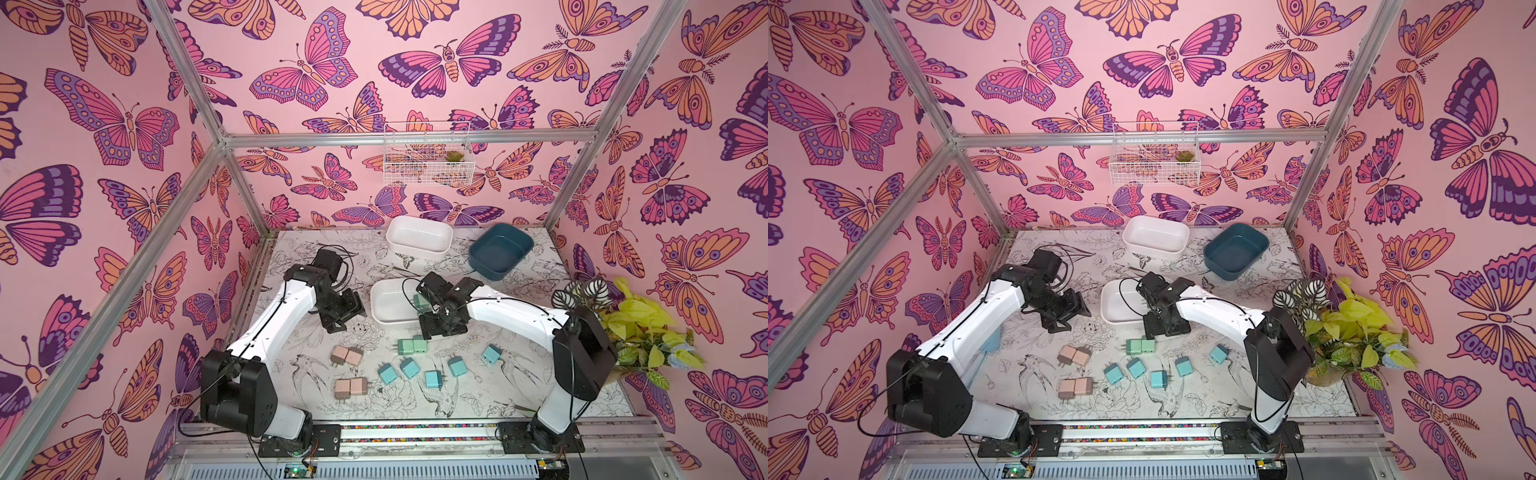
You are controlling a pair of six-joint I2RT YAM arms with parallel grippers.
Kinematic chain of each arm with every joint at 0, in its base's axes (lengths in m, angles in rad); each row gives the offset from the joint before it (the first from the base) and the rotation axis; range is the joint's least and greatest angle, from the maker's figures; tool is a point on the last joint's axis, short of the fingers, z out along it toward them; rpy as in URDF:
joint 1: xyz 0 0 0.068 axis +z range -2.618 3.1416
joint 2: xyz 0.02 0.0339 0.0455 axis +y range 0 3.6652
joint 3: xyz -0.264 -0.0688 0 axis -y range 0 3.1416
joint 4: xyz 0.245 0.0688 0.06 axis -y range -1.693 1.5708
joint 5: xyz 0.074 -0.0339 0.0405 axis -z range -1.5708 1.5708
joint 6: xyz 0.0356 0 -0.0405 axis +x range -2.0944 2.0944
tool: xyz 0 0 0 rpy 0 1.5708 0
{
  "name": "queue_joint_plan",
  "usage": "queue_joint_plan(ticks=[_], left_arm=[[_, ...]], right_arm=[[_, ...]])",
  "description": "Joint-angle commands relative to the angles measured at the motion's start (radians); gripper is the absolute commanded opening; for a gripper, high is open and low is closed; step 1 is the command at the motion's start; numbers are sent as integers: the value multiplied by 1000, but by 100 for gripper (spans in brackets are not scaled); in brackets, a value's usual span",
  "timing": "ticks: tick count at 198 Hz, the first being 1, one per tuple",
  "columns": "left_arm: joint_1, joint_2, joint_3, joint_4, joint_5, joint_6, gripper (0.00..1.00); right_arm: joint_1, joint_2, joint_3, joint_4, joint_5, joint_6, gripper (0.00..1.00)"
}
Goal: Place the plugs by color into the storage box
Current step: Pick up the plug from the center of the board.
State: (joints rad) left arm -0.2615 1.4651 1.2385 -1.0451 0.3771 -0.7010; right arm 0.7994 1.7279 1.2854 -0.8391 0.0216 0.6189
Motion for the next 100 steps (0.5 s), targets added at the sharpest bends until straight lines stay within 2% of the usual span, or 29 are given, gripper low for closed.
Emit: queue_joint_plan(ticks=[1, 49, 100], left_arm=[[-1, -24, 36, -11, -8, -16, 71], [-2, -20, 54, -16, -4, -16, 71], [-3, -17, 50, -16, -2, -21, 71]], right_arm=[[36, -26, -52, 28, -3, 67, 80], [46, -65, -184, 167, -37, 99, 77], [47, 25, -131, 216, 0, 106, 76]])
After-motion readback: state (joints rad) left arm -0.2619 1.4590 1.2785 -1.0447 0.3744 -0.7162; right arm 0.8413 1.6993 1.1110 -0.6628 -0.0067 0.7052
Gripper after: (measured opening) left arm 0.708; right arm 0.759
